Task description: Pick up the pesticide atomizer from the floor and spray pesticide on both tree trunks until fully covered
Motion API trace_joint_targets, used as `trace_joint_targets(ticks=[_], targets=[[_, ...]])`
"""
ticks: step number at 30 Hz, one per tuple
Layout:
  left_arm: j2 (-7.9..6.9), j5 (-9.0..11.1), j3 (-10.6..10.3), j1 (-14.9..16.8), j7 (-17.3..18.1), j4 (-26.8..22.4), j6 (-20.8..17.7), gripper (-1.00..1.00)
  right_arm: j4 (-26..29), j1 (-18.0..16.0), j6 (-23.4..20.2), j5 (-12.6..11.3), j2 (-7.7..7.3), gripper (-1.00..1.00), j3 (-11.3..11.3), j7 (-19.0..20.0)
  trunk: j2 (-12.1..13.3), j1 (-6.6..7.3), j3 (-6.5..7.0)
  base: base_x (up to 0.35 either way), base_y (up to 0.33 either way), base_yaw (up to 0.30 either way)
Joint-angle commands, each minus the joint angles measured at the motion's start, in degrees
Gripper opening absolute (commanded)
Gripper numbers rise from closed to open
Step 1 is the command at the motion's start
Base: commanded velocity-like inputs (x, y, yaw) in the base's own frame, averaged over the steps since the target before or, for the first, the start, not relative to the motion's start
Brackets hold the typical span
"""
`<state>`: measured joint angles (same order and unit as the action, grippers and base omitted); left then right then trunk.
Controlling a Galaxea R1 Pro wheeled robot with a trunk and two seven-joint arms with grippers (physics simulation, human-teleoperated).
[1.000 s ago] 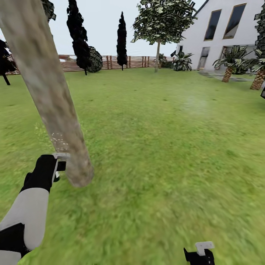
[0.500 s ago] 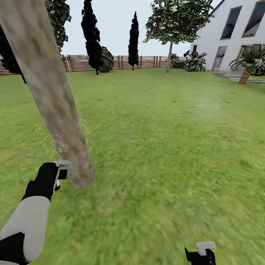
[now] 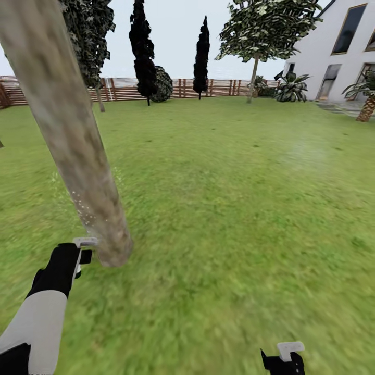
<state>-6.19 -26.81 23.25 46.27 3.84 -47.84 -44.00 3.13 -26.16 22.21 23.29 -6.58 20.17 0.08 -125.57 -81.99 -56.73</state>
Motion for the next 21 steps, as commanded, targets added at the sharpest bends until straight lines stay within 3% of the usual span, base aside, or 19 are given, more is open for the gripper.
trace_joint_targets(ticks=[1,14,21], targets=[[0.05,-0.5,0.6,0.1,0.4,-0.1,-0.2,-1.00,-0.1,0.0,0.2,0.5,0.02,1.00,0.5,0.0,0.0,-0.02,-0.05,0.257,-0.172,0.277],[1.07,-0.7,0.8,0.0,0.3,-0.1,0.0,-1.00,0.0,0.0,0.2,0.5,-0.01,1.00,0.5,0.1,0.0,-0.02,-0.05,0.247,-0.180,0.045],[0.46,-0.7,0.9,-1.9,0.3,-0.1,0.0,-1.00,0.0,0.0,0.2,0.5,-0.01,1.00,0.5,0.1,0.0,-0.02,-0.05,0.220,-0.203,0.259]])
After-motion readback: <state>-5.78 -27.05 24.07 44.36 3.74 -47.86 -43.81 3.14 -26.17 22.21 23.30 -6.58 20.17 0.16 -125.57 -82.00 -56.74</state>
